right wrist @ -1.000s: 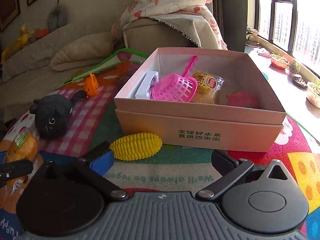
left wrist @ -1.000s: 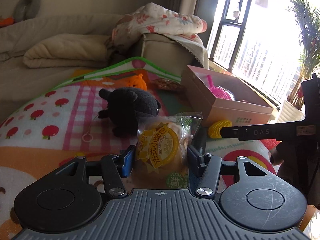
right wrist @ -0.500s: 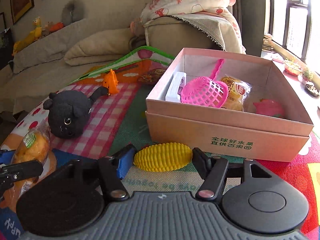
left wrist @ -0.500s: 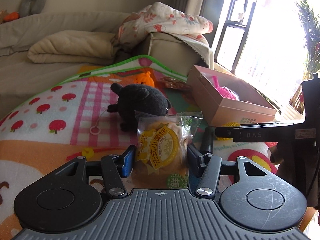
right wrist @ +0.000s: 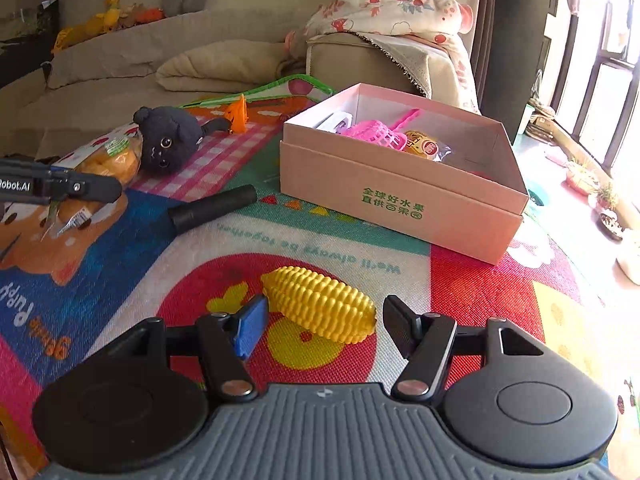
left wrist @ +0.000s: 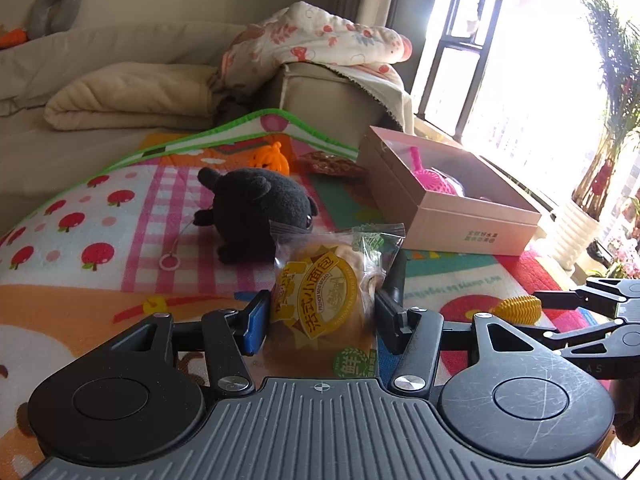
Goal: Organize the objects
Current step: 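Bring the bun over the pink box with the left tool while the right tool grasps the yellow corn toy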
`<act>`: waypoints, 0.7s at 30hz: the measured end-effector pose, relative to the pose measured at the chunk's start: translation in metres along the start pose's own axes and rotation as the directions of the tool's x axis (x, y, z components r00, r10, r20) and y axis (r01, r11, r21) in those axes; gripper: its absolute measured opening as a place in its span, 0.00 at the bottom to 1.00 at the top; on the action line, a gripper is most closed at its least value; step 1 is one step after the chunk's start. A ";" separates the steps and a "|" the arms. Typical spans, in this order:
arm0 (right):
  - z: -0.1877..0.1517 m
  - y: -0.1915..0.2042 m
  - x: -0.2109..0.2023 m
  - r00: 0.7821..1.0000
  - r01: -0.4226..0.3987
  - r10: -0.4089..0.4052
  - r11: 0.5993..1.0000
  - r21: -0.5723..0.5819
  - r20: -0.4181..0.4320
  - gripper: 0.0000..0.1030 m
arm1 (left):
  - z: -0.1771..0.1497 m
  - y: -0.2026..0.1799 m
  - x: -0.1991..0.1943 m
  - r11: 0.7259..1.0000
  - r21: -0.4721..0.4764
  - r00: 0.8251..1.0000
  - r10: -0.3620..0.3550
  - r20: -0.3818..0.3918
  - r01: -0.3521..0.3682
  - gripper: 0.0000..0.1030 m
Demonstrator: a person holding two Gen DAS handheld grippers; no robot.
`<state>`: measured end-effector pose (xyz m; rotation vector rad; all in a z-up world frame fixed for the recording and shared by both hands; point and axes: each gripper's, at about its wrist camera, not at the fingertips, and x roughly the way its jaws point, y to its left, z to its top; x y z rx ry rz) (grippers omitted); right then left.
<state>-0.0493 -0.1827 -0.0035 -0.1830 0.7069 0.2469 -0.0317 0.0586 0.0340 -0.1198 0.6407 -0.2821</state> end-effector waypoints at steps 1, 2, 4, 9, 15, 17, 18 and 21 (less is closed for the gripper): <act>-0.005 0.000 -0.004 1.000 0.011 -0.010 1.000 -0.022 0.007 0.63 | 0.000 -0.002 0.001 1.000 0.002 1.000 0.001 -0.002 -0.001 0.58; -0.008 -0.001 -0.007 1.000 0.020 -0.020 0.999 -0.035 0.013 0.64 | 0.001 -0.003 0.001 1.000 0.004 1.000 0.003 -0.003 -0.003 0.58; -0.013 -0.004 -0.013 0.998 0.056 -0.055 0.997 -0.050 0.031 0.78 | 0.001 -0.007 0.000 1.000 0.009 1.000 0.004 0.000 -0.004 0.58; -0.016 -0.017 -0.019 0.997 0.071 -0.071 0.997 0.002 0.042 0.87 | 0.003 -0.013 -0.006 0.999 0.035 1.000 0.012 0.011 -0.012 0.58; -0.013 -0.014 -0.011 1.000 0.004 -0.005 0.995 0.099 0.008 0.93 | 0.001 -0.013 -0.003 1.000 0.028 1.000 0.010 0.000 -0.010 0.58; -0.010 -0.009 -0.006 1.000 -0.018 0.017 0.992 0.121 0.010 0.93 | 0.000 -0.015 -0.001 1.000 0.029 1.000 0.003 -0.007 -0.002 0.58; -0.009 -0.003 -0.003 1.000 -0.015 0.013 0.993 0.119 0.019 0.93 | -0.001 -0.016 0.000 0.999 0.032 1.000 -0.002 -0.011 0.002 0.58; -0.005 0.007 0.002 0.999 0.003 -0.007 0.996 0.094 0.037 0.93 | -0.005 -0.021 0.001 0.999 0.044 1.000 -0.017 -0.026 0.018 0.58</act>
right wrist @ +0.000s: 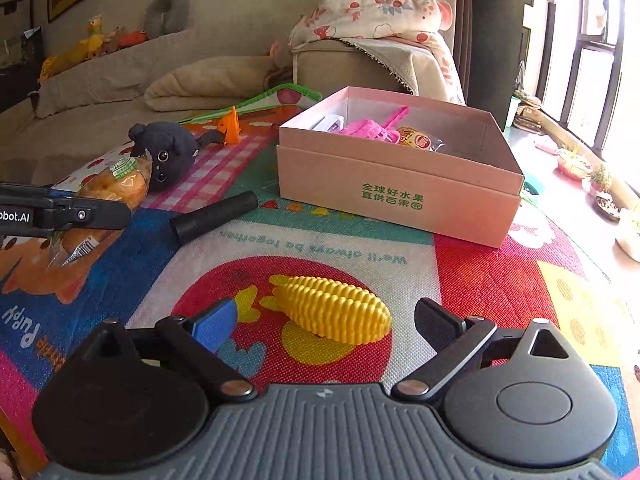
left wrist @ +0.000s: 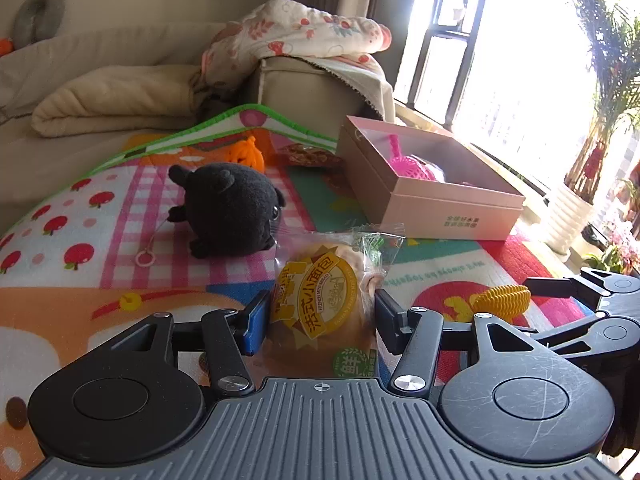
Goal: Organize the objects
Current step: 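Bring the bun over the pink box with the left tool while the right tool grasps the yellow corn toy, then lower the packaged bun into the pink box and open the left tool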
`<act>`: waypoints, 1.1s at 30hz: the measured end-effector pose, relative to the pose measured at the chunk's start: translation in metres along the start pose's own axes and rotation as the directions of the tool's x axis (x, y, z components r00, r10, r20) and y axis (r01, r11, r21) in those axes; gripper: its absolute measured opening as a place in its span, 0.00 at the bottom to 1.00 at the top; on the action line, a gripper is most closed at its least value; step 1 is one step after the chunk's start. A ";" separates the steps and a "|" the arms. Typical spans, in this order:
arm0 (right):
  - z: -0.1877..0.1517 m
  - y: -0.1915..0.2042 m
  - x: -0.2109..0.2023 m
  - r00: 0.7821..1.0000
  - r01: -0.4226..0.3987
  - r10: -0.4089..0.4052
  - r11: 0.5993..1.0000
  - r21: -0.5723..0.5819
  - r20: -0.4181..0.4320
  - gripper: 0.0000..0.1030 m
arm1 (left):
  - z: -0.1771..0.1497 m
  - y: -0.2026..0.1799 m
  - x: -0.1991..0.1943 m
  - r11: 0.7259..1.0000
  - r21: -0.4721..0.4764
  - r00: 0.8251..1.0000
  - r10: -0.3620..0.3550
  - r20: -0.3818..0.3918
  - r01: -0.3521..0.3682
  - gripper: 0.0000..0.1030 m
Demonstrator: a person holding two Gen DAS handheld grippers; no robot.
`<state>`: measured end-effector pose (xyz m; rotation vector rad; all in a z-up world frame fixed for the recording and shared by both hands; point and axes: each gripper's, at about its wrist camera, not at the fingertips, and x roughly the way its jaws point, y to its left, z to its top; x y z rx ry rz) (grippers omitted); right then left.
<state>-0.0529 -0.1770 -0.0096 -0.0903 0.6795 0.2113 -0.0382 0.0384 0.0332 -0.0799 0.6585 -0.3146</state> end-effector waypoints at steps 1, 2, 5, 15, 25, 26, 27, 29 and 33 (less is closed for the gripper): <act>0.003 0.002 0.002 1.000 0.001 -0.001 1.000 -0.007 0.001 0.90 | -0.001 -0.002 0.001 1.000 0.004 1.000 -0.004 -0.005 0.004 0.58; 0.004 0.003 0.003 1.000 0.003 -0.003 1.000 -0.012 -0.001 0.87 | -0.003 -0.003 0.001 1.000 0.008 1.000 -0.006 -0.009 0.006 0.58; 0.008 0.006 0.003 1.000 -0.007 0.006 0.999 -0.038 -0.023 0.57 | -0.006 -0.009 0.002 1.000 0.020 1.000 -0.008 -0.025 0.009 0.58; 0.001 -0.012 -0.057 0.996 -0.022 0.028 0.997 -0.076 0.082 0.57 | 0.015 -0.049 -0.008 0.992 0.098 0.996 -0.080 -0.023 0.082 0.58; -0.005 -0.052 -0.082 0.984 0.017 -0.027 0.998 0.055 0.178 0.57 | 0.136 -0.121 0.085 0.969 -0.004 0.961 -0.245 0.125 0.247 0.58; -0.007 -0.054 -0.080 0.984 0.017 -0.028 0.998 0.063 0.173 0.57 | 0.141 -0.124 0.100 0.966 -0.032 0.960 -0.251 0.122 0.257 0.58; -0.009 -0.057 -0.078 0.986 0.019 -0.030 0.997 0.072 0.166 0.57 | 0.144 -0.130 0.120 0.968 -0.059 0.965 -0.237 0.110 0.245 0.58; -0.012 -0.061 -0.075 0.987 0.028 -0.041 0.996 0.085 0.153 0.57 | 0.143 -0.140 0.145 0.980 -0.067 0.981 -0.183 0.068 0.187 0.58; -0.017 -0.070 -0.073 0.989 0.037 -0.051 0.994 0.102 0.140 0.57 | 0.126 -0.143 0.171 0.992 -0.076 0.994 -0.106 -0.004 0.105 0.57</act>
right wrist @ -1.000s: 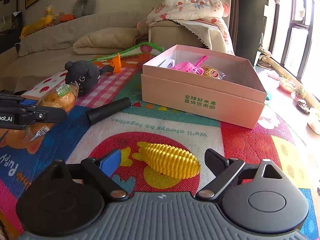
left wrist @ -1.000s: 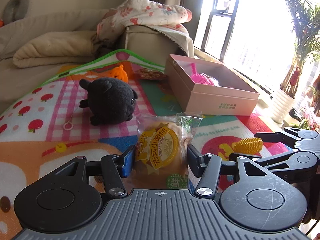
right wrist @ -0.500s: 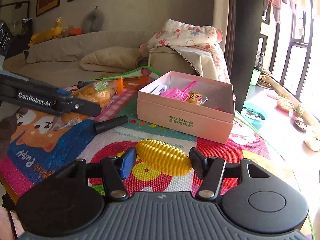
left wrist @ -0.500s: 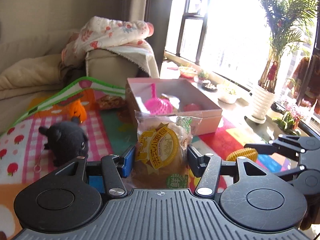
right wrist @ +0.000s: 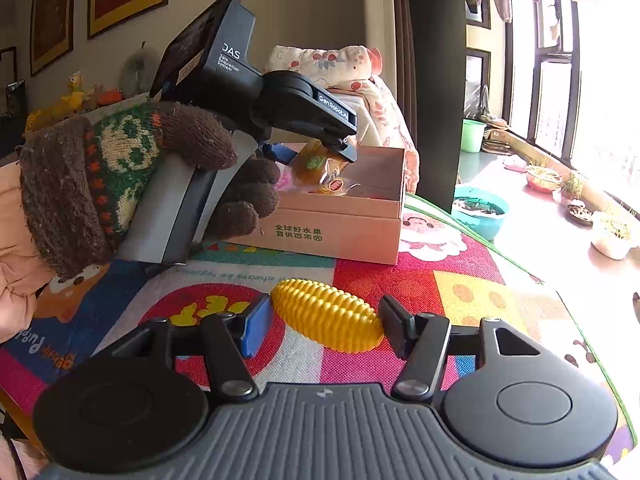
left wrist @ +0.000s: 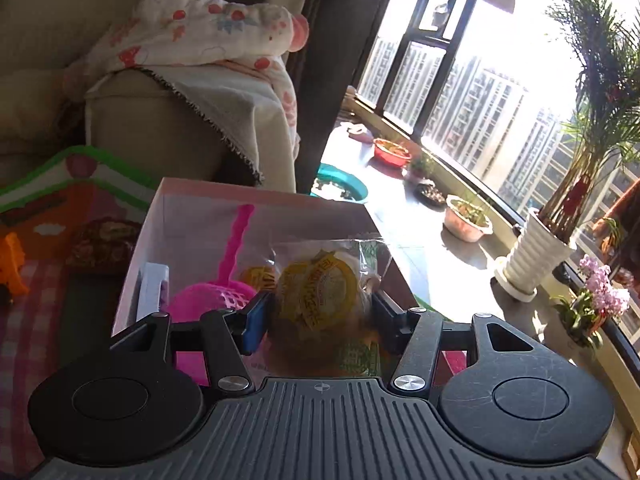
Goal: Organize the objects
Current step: 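Lower the packaged bun into the pink box and open the left tool, then carry the yellow corn toy over the pink box and release it with the right tool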
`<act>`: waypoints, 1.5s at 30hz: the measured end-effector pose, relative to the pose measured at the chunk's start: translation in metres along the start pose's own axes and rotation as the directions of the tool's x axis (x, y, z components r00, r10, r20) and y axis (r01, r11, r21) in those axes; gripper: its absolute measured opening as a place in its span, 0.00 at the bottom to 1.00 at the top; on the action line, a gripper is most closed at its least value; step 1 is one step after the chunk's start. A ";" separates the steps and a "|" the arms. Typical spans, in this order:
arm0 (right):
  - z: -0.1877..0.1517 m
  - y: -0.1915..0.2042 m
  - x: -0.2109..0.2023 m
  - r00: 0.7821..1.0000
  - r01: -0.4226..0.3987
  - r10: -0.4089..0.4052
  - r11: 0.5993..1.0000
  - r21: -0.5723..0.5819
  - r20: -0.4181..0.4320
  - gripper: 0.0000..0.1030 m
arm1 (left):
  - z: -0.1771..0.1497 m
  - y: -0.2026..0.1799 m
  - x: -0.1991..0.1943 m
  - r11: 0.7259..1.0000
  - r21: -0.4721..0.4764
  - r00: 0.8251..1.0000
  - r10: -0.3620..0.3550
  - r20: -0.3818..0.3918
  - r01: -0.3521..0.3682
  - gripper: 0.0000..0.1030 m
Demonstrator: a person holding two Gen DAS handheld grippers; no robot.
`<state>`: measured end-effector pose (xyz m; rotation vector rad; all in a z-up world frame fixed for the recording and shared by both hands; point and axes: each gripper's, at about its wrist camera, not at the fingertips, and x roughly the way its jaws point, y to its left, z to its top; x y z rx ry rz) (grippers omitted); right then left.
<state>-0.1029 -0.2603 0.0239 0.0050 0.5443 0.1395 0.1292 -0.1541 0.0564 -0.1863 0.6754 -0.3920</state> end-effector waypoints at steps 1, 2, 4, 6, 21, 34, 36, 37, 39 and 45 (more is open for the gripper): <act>-0.001 -0.002 0.002 1.000 0.002 -0.002 1.000 0.005 -0.005 0.57 | -0.002 0.002 0.002 1.000 0.002 1.000 -0.007 -0.009 0.007 0.60; -0.001 -0.003 0.004 1.000 0.002 -0.002 1.000 0.010 -0.011 0.57 | -0.004 0.003 0.002 1.000 0.015 1.000 -0.012 -0.018 0.012 0.60; -0.002 -0.005 0.008 1.000 -0.001 0.002 1.000 0.021 -0.019 0.57 | -0.005 0.002 -0.002 0.998 0.064 1.000 -0.008 -0.008 0.008 0.61; -0.001 -0.005 0.010 1.000 -0.005 0.006 1.000 0.030 -0.021 0.57 | -0.005 0.004 -0.017 0.996 0.089 0.999 -0.007 0.042 0.003 0.59; 0.011 0.004 0.023 0.998 0.032 -0.032 0.999 0.001 -0.051 0.57 | -0.011 0.018 -0.013 0.973 -0.034 0.970 -0.230 -0.079 0.228 0.52; 0.087 0.010 0.033 0.999 0.007 -0.003 0.998 -0.070 0.050 0.57 | -0.052 0.075 -0.117 0.985 0.170 0.993 -0.025 0.118 0.005 0.38; 0.130 0.017 0.053 0.996 -0.001 0.008 0.997 -0.083 0.091 0.57 | -0.067 0.082 -0.132 0.973 0.229 0.995 0.017 0.099 -0.040 0.38; 0.150 0.020 0.065 0.995 -0.006 0.014 0.997 -0.078 0.099 0.57 | -0.072 0.085 -0.135 0.968 0.245 0.996 0.032 0.088 -0.053 0.38; 0.186 0.029 0.096 0.994 -0.007 0.015 0.997 -0.075 0.110 0.59 | -0.085 0.092 -0.144 0.962 0.267 0.998 0.049 0.047 -0.060 0.38; 0.226 0.023 0.154 0.999 -0.052 0.051 0.996 0.074 0.008 0.86 | -0.102 0.116 -0.161 0.959 0.273 0.997 0.076 0.022 -0.080 0.38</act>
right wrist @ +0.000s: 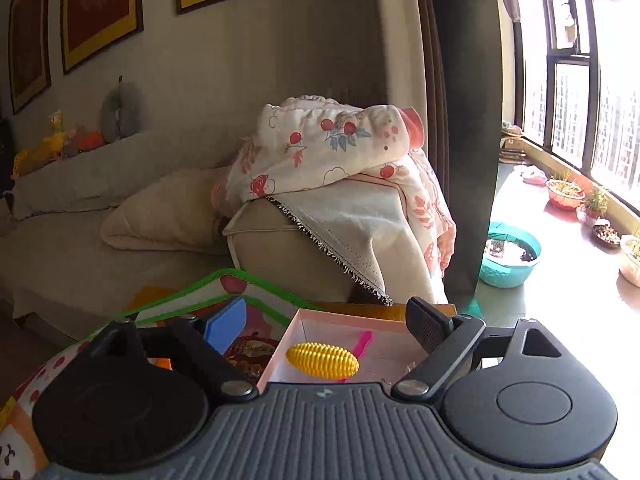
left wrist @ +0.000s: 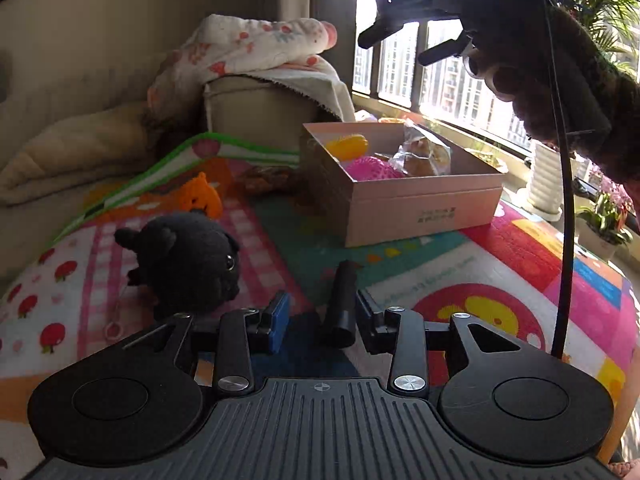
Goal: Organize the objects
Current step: 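Carry the yellow corn toy over the pink box and release it with the right tool, then grasp the orange plastic toy on the mat with the left tool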
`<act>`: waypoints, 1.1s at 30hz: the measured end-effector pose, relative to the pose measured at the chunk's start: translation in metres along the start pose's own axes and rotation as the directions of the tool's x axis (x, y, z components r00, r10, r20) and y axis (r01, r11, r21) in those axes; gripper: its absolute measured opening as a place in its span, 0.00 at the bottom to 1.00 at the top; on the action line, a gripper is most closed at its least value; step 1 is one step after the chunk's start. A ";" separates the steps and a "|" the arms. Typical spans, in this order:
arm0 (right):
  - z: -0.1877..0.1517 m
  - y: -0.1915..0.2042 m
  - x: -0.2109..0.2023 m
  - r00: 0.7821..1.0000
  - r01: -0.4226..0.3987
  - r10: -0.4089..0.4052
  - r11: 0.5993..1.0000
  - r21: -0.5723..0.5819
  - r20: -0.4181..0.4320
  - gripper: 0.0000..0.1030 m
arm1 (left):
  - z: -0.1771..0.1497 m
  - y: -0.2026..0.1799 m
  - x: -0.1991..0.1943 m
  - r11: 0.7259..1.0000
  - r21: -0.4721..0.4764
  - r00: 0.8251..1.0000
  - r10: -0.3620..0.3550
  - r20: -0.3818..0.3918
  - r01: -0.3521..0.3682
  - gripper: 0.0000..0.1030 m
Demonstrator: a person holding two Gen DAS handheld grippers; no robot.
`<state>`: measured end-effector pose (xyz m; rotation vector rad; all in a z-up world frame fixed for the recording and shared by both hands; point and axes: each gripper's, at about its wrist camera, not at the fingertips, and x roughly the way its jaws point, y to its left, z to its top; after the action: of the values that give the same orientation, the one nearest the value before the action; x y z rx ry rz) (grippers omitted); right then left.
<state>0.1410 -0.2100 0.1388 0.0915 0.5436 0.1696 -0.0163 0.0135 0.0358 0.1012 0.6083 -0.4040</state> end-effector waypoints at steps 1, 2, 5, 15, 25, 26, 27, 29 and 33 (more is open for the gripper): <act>-0.004 -0.001 -0.002 1.000 -0.004 0.004 1.000 0.013 0.004 0.90 | -0.002 0.002 0.000 1.000 0.002 1.000 -0.001 -0.003 0.001 0.38; -0.009 -0.002 -0.006 1.000 0.003 -0.003 1.000 0.015 0.011 0.93 | -0.004 0.003 0.002 1.000 -0.001 1.000 -0.007 -0.006 0.007 0.38; -0.031 -0.002 -0.018 0.999 0.039 -0.039 0.999 -0.008 0.019 0.98 | -0.008 0.005 0.004 0.999 -0.021 0.999 -0.032 0.000 0.032 0.38; -0.154 0.027 -0.050 0.993 0.058 -0.082 0.967 -0.250 -0.084 1.00 | 0.007 0.057 -0.019 0.948 -0.295 0.982 0.158 0.108 -0.120 0.40; -0.198 0.021 -0.037 0.983 0.017 -0.046 0.987 -0.160 -0.177 1.00 | 0.111 0.104 0.037 0.964 -0.252 0.995 0.094 0.018 -0.086 0.40; -0.200 0.021 -0.037 0.983 0.016 -0.044 0.987 -0.157 -0.177 1.00 | 0.122 0.109 0.057 0.965 -0.237 0.994 0.104 -0.034 -0.109 0.40; -0.201 0.021 -0.038 0.983 0.017 -0.045 0.988 -0.156 -0.177 1.00 | 0.130 0.115 0.074 0.962 -0.239 0.990 0.113 -0.083 -0.130 0.40; -0.201 0.021 -0.039 0.986 0.019 -0.044 0.988 -0.151 -0.164 1.00 | 0.140 0.119 0.104 0.954 -0.255 0.978 0.118 -0.171 -0.160 0.40; -0.202 0.018 -0.040 0.985 0.016 -0.038 0.991 -0.131 -0.167 1.00 | 0.142 0.124 0.150 0.942 -0.264 0.951 0.130 -0.282 -0.207 0.40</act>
<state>0.0000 -0.1910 -0.0104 -0.0572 0.7013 0.1869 0.2210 0.0464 0.0624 -0.0765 0.9066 -0.1292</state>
